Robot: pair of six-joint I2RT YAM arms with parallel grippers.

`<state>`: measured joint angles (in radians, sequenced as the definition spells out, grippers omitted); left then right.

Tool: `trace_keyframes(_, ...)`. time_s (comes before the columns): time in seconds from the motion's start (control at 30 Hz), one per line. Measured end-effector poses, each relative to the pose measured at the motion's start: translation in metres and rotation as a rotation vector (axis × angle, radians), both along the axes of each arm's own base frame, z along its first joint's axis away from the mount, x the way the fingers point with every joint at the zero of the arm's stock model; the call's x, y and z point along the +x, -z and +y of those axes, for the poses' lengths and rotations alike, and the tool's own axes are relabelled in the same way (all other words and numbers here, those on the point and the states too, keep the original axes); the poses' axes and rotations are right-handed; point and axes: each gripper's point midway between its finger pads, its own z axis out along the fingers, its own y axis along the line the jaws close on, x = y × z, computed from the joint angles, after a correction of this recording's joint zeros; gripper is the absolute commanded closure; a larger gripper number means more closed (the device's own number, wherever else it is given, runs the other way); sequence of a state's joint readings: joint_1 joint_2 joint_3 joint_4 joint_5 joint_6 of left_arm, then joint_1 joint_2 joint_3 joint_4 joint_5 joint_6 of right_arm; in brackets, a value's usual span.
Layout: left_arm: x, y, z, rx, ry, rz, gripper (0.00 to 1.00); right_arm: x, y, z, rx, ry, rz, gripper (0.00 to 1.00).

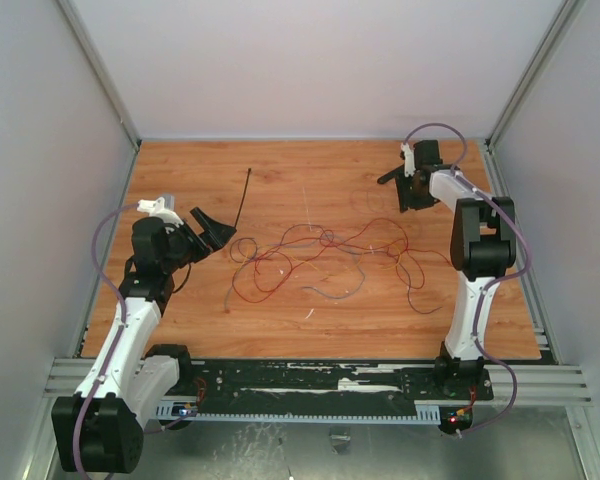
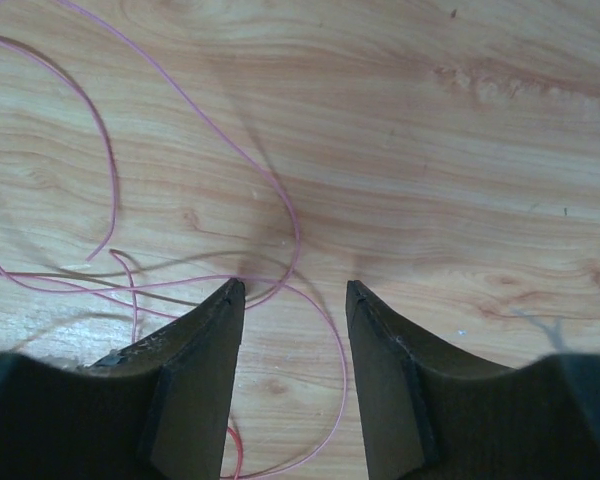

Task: Zip-tie the wires
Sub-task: Pick up the cable from the center of the board.

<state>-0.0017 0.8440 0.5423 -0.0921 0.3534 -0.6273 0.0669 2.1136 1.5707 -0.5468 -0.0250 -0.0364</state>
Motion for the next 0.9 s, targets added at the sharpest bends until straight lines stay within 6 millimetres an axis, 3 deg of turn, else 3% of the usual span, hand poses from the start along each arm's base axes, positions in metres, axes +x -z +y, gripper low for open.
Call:
trace_keyframes(0.33, 0.0001, 0.0001, -0.0001, 0.000, 0.000, 0.000, 0.01, -0.0042, 0.0011, 0.0013, 0.009, 0.005, -0.004, 0.56)
trace_keyframes(0.9, -0.0001, 0.0019, -0.0042, -0.010, 0.025, 0.008, 0.02, -0.0018, 0.0001, 0.0025, 0.018, 0.031, -0.010, 1.00)
